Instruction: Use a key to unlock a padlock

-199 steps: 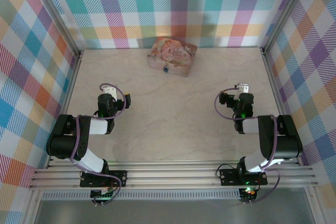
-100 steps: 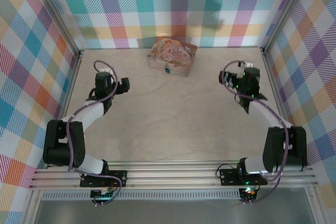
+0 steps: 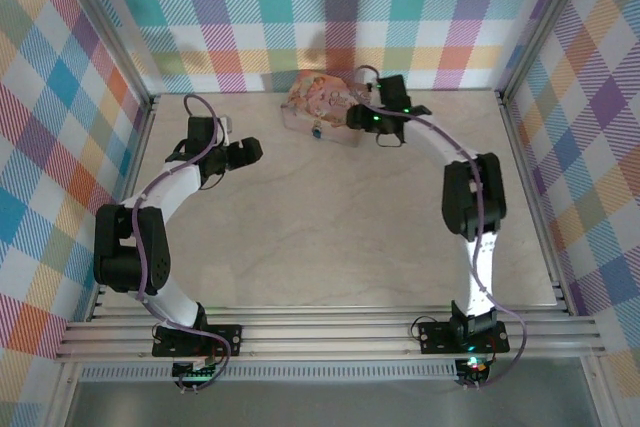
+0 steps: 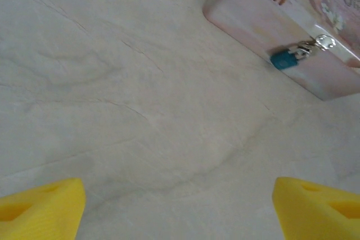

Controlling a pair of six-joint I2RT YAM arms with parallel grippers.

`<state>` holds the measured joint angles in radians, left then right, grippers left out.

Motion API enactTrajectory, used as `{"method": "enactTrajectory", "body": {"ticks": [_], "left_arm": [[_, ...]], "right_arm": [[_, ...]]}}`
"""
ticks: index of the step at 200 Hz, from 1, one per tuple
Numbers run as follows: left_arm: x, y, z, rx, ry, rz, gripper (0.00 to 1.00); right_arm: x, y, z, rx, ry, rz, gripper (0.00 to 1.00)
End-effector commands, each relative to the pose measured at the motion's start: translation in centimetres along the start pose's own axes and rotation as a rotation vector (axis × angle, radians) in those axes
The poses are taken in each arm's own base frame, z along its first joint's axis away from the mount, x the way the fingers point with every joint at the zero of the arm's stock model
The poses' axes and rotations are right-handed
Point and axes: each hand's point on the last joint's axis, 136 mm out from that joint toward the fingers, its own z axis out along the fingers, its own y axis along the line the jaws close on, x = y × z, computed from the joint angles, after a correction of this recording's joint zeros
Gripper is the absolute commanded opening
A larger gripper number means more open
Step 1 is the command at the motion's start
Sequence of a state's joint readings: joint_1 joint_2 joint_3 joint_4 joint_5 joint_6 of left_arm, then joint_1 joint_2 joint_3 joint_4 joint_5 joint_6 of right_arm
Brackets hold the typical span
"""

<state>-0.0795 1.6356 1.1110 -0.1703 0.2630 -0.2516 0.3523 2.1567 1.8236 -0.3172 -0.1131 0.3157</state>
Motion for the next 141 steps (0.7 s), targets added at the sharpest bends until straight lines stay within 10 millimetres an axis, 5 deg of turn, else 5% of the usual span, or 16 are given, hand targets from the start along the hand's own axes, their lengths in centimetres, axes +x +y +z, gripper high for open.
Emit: {"method": "enactTrajectory", "body": {"ticks": [1, 31, 64, 141], "left_arm": [[1.6, -0.7, 0.4, 0.067, 0.086, -0.033, 0.82], [2.8, -0.5, 0.7, 0.063, 0.127, -0.033, 0.79], [3.5, -0.2, 0.6, 0.057, 0.143, -0.034, 0.79], [3.9, -0.7, 0.3, 0.052, 0.143, -0.054, 0.78]], "right_arm": [[-0.4, 1.1, 1.4, 0.025, 0.037, -0.053, 0.61], [-0.2, 1.8, 4.5, 0.043, 0.070, -0.086, 0.61], [2.4, 0.5, 5.8, 0.079, 0.157, -0.094, 0.59], [11.0, -1.6, 1.3, 0.088, 0.300, -0.104, 0.58]]}}
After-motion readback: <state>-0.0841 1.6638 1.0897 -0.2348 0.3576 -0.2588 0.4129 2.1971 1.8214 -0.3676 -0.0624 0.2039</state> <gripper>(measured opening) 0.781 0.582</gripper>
